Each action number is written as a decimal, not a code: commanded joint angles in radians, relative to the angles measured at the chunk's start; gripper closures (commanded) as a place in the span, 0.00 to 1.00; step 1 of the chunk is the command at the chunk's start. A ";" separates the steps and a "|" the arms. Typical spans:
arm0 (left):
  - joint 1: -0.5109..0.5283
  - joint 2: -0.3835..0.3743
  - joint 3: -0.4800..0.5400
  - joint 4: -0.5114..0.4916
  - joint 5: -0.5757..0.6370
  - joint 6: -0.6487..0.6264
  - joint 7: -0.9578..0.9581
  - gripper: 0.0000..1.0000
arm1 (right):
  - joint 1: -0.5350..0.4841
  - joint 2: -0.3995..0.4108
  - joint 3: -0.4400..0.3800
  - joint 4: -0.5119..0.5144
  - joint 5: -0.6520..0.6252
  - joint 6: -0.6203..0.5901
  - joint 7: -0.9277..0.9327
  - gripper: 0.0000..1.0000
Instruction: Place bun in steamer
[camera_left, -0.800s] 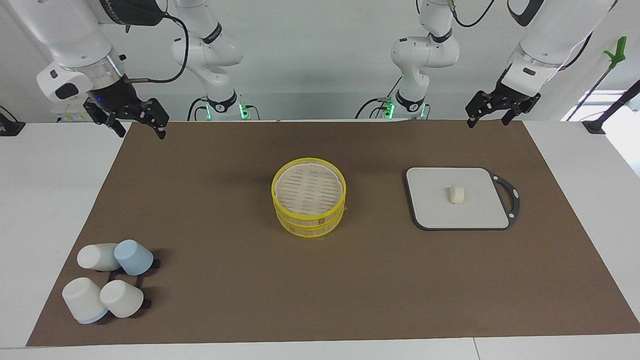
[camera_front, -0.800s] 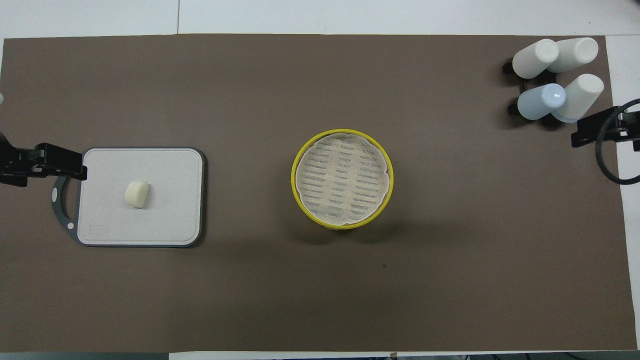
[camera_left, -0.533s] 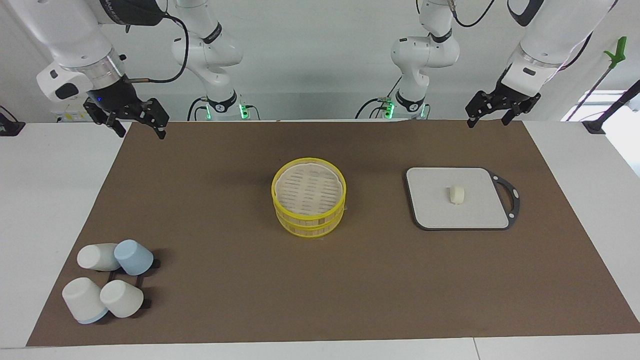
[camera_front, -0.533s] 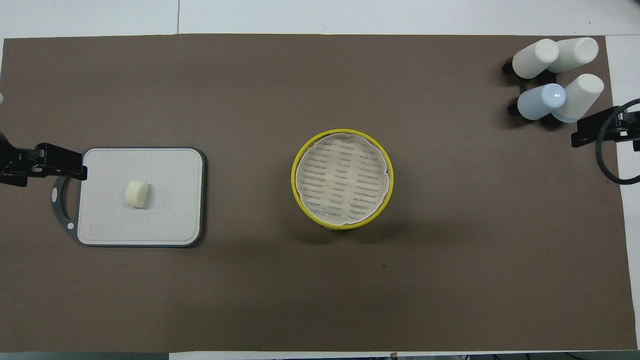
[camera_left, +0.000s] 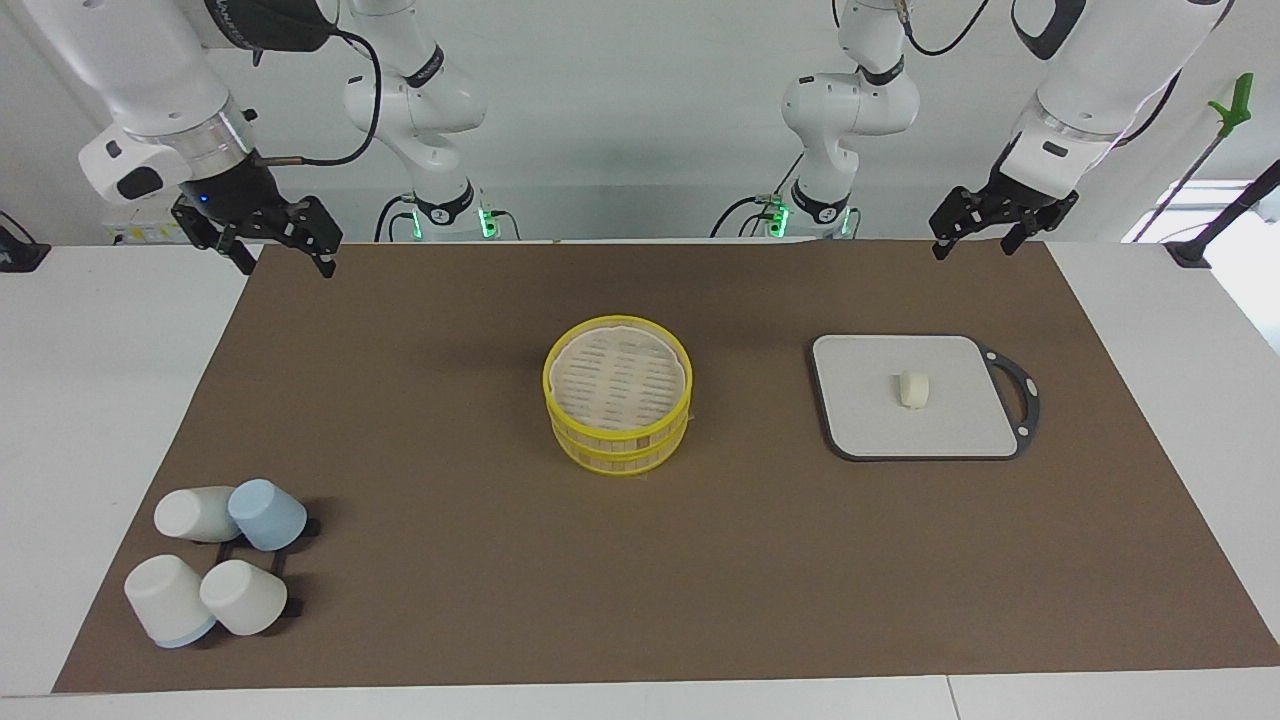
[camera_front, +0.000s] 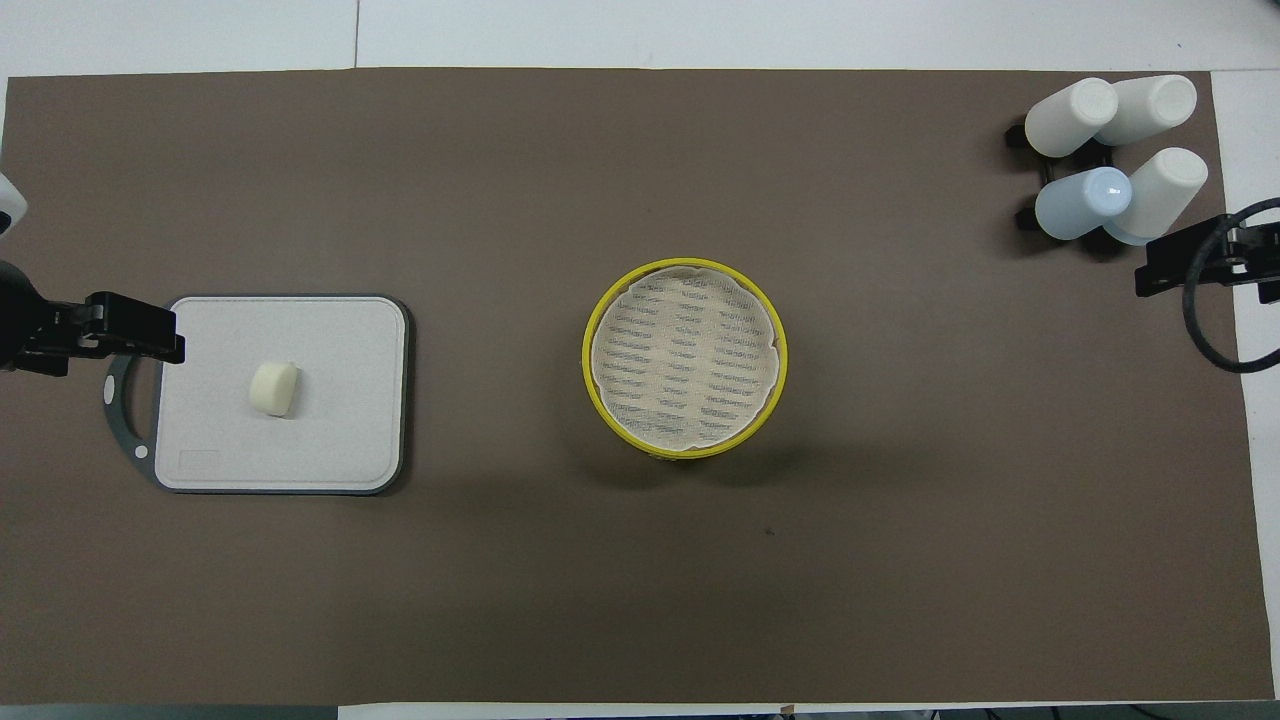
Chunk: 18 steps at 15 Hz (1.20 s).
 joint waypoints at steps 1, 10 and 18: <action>-0.003 -0.045 0.009 -0.060 -0.005 0.034 0.019 0.00 | 0.032 -0.014 0.008 -0.012 0.026 0.009 -0.015 0.00; 0.051 -0.116 0.010 -0.439 -0.007 0.380 0.146 0.00 | 0.377 0.265 -0.001 0.272 0.029 0.027 0.367 0.00; 0.071 0.114 0.009 -0.617 -0.007 0.830 0.288 0.00 | 0.681 0.499 -0.002 0.341 -0.042 0.289 0.727 0.00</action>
